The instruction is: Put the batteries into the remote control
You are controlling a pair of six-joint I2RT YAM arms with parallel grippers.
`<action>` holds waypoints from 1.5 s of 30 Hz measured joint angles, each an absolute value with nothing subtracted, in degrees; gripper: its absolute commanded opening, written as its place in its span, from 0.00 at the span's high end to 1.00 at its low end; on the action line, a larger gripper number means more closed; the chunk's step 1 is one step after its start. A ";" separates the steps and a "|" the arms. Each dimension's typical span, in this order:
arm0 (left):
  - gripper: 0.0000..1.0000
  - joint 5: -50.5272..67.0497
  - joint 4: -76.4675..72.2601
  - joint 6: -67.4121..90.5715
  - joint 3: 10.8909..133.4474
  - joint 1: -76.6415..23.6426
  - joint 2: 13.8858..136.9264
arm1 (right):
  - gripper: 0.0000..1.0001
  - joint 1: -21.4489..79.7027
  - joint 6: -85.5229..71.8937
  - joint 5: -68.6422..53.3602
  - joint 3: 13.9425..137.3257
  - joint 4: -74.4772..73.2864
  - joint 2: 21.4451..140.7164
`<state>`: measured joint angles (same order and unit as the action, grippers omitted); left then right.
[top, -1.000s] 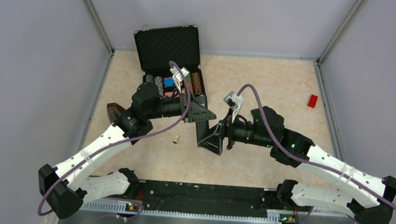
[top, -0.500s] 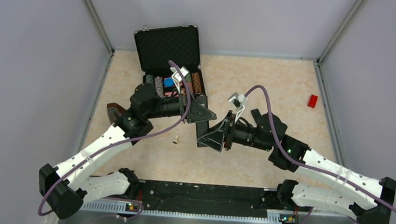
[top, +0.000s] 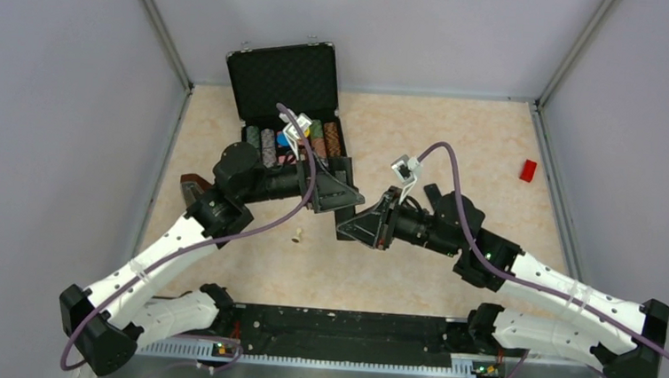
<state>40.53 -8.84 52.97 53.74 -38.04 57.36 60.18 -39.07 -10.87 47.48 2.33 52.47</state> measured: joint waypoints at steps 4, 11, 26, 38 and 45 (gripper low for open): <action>0.01 37.32 -5.08 50.81 53.74 -38.04 55.88 | 0.97 60.16 -38.26 -7.77 47.51 0.75 52.45; 0.01 15.29 12.34 46.22 54.43 -38.11 51.29 | 0.96 58.81 -34.94 3.97 48.21 -11.68 53.28; 0.01 -11.66 28.47 44.45 52.86 -38.04 41.74 | 0.96 46.09 -27.00 32.62 51.68 -37.26 79.66; 0.01 -12.12 28.82 44.45 52.82 -38.04 42.92 | 0.81 45.23 -16.49 36.97 58.70 -36.42 96.38; 0.01 -12.95 29.04 44.47 52.82 -38.04 42.92 | 0.57 45.23 -12.99 36.88 59.37 -35.75 100.97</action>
